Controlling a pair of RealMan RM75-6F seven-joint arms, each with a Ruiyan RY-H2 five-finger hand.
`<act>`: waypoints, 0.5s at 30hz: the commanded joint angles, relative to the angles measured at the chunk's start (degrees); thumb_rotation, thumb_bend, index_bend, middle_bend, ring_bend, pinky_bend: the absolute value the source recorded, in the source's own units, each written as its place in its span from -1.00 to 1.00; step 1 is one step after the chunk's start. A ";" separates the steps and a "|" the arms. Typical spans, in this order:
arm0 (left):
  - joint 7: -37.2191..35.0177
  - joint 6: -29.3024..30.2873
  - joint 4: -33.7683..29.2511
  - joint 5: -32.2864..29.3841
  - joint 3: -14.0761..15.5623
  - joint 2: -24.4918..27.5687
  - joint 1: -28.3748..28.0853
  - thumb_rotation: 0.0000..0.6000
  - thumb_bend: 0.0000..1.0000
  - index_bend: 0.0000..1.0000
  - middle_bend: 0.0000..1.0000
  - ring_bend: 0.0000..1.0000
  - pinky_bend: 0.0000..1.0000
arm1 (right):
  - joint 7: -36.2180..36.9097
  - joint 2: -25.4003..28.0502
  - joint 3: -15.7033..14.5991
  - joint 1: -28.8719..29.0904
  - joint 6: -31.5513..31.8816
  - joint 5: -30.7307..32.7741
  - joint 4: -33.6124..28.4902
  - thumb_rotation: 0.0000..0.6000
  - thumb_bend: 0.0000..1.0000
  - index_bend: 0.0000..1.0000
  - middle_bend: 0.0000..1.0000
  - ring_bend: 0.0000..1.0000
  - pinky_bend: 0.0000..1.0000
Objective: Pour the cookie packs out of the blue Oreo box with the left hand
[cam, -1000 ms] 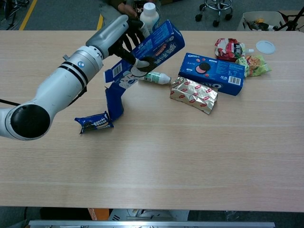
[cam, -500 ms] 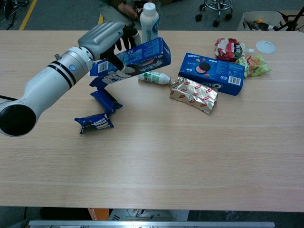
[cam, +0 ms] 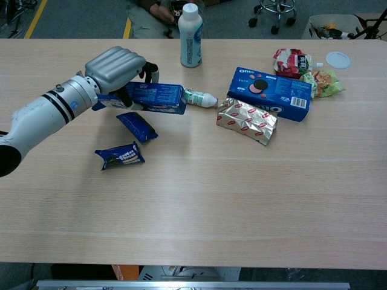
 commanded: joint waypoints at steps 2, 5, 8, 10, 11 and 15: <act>1.75 -1.78 1.81 -0.64 0.35 -1.04 -0.36 1.00 -0.71 -0.14 -0.08 -0.25 -0.22 | 0.00 -0.02 0.00 -0.05 0.04 0.06 0.03 1.00 -0.65 -0.24 -0.23 -0.26 -0.22; 2.44 -2.51 3.56 -1.62 -0.01 -2.40 -0.48 1.00 -0.71 -0.14 -0.09 -0.25 -0.22 | 0.07 0.01 -0.01 -0.09 -0.03 0.19 0.10 1.00 -0.65 -0.24 -0.23 -0.26 -0.22; 3.25 -3.81 5.75 -3.42 -0.95 -3.92 -0.91 1.00 -0.71 -0.15 -0.10 -0.25 -0.22 | 0.17 0.02 0.04 -0.08 -0.05 0.27 0.20 1.00 -0.65 -0.24 -0.23 -0.26 -0.22; 3.93 -4.65 7.04 -4.71 -1.62 -4.82 -1.22 1.00 -0.71 -0.15 -0.11 -0.26 -0.22 | 0.24 0.00 0.07 -0.05 -0.12 0.33 0.28 1.00 -0.65 -0.24 -0.23 -0.26 -0.22; 4.38 -5.02 7.78 -5.44 -2.02 -5.33 -1.37 1.00 -0.71 -0.15 -0.12 -0.27 -0.22 | 0.33 -0.04 0.09 -0.05 -0.15 0.41 0.35 1.00 -0.65 -0.24 -0.23 -0.26 -0.22; 6.39 -6.61 9.49 -8.23 -2.90 -6.45 -1.59 1.00 -0.71 -0.26 -0.26 -0.38 -0.25 | 0.65 -0.03 0.10 -0.16 -0.26 0.78 0.68 1.00 -0.65 -0.24 -0.23 -0.26 -0.22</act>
